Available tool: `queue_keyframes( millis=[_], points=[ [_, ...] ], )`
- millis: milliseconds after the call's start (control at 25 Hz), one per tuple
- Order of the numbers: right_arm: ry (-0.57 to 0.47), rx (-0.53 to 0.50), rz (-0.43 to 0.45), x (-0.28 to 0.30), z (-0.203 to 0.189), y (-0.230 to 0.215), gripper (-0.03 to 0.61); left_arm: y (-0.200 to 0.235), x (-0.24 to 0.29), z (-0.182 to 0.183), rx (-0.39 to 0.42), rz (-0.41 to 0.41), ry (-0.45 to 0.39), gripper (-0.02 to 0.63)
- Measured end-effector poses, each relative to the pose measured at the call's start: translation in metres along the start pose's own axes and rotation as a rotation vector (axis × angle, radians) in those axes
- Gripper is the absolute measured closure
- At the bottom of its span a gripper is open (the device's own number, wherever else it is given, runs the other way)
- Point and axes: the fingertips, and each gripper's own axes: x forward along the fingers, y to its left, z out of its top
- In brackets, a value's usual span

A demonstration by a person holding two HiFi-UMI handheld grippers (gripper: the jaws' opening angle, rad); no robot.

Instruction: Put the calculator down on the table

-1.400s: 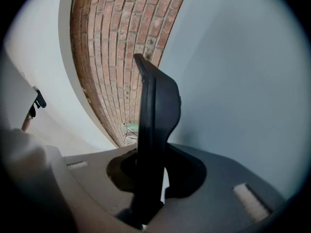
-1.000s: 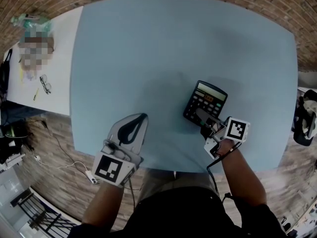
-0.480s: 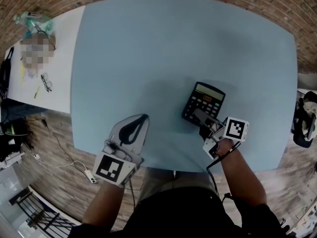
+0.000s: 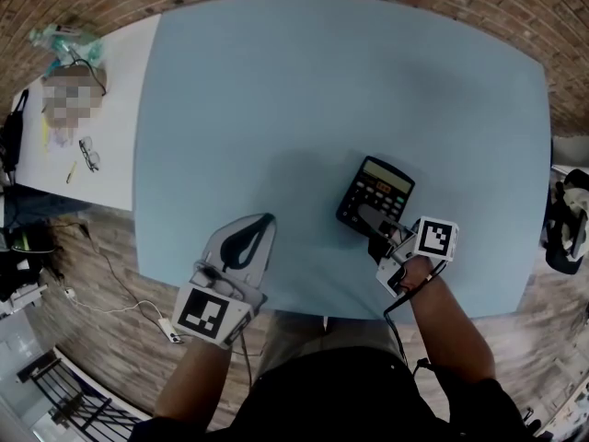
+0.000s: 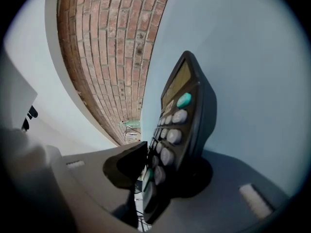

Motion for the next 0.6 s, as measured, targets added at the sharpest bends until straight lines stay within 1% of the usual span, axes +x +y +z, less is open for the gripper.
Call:
queue_keyframes(
  millis=[120,200,320,480,600],
  points=[
    [-0.003,0.034,0.011,-0.001,-0.003,-0.001,0.434,-0.004,0.002,0.008,-0.021,-0.002,-0.026,0.611],
    [-0.006,0.062,0.025,-0.002,-0.006,-0.001,0.429,-0.007,0.003,0.008,-0.036,-0.004,-0.019,0.611],
    [0.004,0.077,0.029,-0.001,-0.009,-0.002,0.412,-0.005,0.001,0.002,0.002,-0.009,-0.009,0.611],
    [0.014,0.096,0.02,-0.003,-0.016,-0.005,0.357,-0.007,-0.003,0.002,0.008,-0.013,-0.012,0.611],
    [0.01,0.12,0.027,-0.005,-0.022,-0.004,0.343,-0.009,-0.006,0.002,0.012,-0.017,-0.016,0.611]
  ],
)
